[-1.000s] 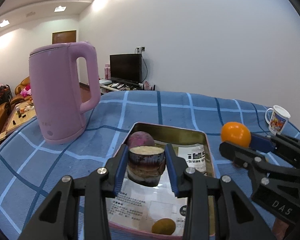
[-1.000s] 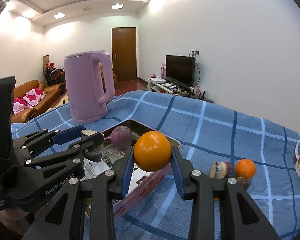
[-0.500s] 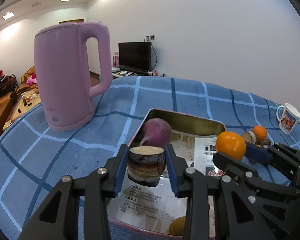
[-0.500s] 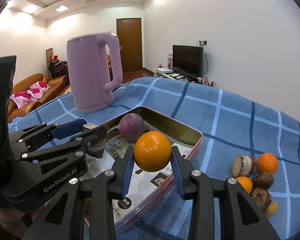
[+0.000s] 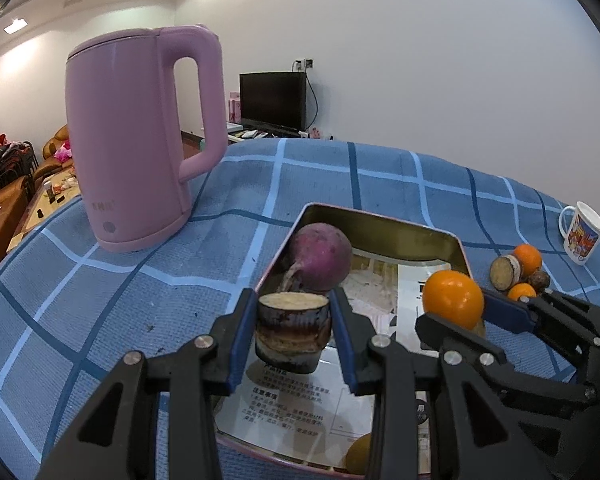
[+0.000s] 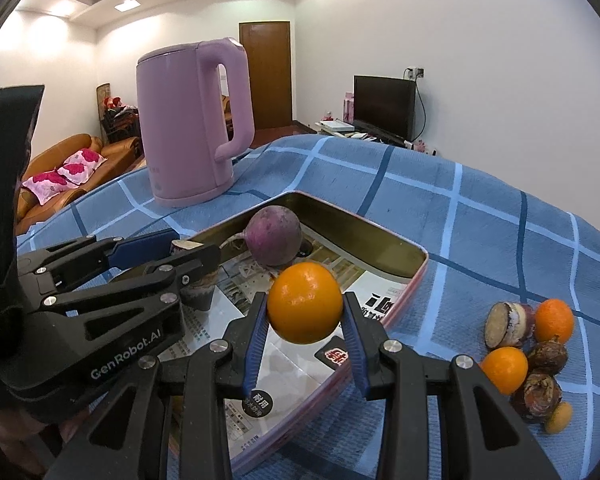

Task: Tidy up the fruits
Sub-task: 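Carry the cut taro piece and orange over the tin box with both grippers, then open both grippers to drop the taro piece and orange into the tin box, then move both open grippers back toward the remaining fruit cluster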

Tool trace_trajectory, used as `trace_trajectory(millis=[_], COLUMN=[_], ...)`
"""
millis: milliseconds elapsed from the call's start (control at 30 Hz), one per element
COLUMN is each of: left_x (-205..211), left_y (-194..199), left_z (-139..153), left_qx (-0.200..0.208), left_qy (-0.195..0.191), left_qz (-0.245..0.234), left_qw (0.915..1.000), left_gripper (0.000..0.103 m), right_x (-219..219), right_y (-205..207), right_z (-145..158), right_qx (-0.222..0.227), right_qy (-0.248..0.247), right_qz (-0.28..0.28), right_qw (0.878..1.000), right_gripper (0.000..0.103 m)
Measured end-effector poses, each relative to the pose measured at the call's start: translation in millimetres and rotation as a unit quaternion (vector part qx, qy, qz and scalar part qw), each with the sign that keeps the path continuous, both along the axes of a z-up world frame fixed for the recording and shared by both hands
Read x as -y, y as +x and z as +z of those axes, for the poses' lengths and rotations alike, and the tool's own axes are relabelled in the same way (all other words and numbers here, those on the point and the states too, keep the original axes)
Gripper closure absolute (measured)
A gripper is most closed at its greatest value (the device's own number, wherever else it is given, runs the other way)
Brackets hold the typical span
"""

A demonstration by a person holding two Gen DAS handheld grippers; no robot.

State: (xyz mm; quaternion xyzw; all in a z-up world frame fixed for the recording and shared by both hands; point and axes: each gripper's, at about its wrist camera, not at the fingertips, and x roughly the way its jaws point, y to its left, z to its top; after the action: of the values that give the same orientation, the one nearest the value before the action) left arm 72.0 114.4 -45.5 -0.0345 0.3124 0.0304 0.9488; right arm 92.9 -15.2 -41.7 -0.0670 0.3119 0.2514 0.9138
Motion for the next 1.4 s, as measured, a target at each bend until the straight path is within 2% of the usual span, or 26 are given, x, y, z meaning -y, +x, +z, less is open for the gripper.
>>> trace_trajectory(millis=[400,600,633,667,700,767,833,867,1067,1200,1300,1400], left_x=[-1,-3,-4,-6,-9,-19,-22,-21,-6,17,41,66], left_y=[-1,-3,-3,-3,-4,-7,-11,-12,-17,-22,-28,-31], left_z=[0,1,2,2,2,5,8,9,17,35,53,65], left_qx=[0.000,0.008,0.009,0.010,0.011,0.018,0.029,0.034,0.026,0.021,0.030,0.040], left_qy=[-0.006,-0.010,-0.009,-0.007,-0.009,-0.034,-0.045,-0.041,-0.030,-0.018,-0.003,0.014], left_qz=[0.002,0.008,0.013,0.027,0.035,0.047,0.052,0.053,0.038,0.001,-0.029,-0.054], left_qw=[1.0000,0.9999,0.9998,0.9996,0.9993,0.9981,0.9972,0.9972,0.9985,0.9996,0.9991,0.9977], left_gripper=[0.063,0.063,0.055,0.042,0.035,0.016,0.013,0.013,0.013,0.013,0.013,0.004], right_x=[2,1,1,1,2,6,12,15,67,129,175,204], right_y=[6,4,4,3,2,0,-3,-4,-11,-5,0,5], right_z=[-3,-3,-3,-3,-2,0,5,7,25,28,23,11], right_qx=[-0.018,-0.016,-0.014,-0.012,-0.009,0.000,0.003,0.004,0.015,0.021,0.008,-0.020], right_qy=[0.011,0.011,0.010,0.010,0.009,0.015,0.014,0.013,-0.002,-0.015,0.004,0.018], right_qz=[0.011,0.010,0.009,0.007,0.003,-0.008,-0.020,-0.025,-0.083,-0.160,-0.213,-0.237], right_qw=[1.000,1.000,1.000,1.000,1.000,1.000,1.000,1.000,0.996,0.987,0.977,0.971], right_gripper=[0.064,0.061,0.059,0.058,0.056,0.049,0.032,0.032,0.032,0.032,0.032,0.032])
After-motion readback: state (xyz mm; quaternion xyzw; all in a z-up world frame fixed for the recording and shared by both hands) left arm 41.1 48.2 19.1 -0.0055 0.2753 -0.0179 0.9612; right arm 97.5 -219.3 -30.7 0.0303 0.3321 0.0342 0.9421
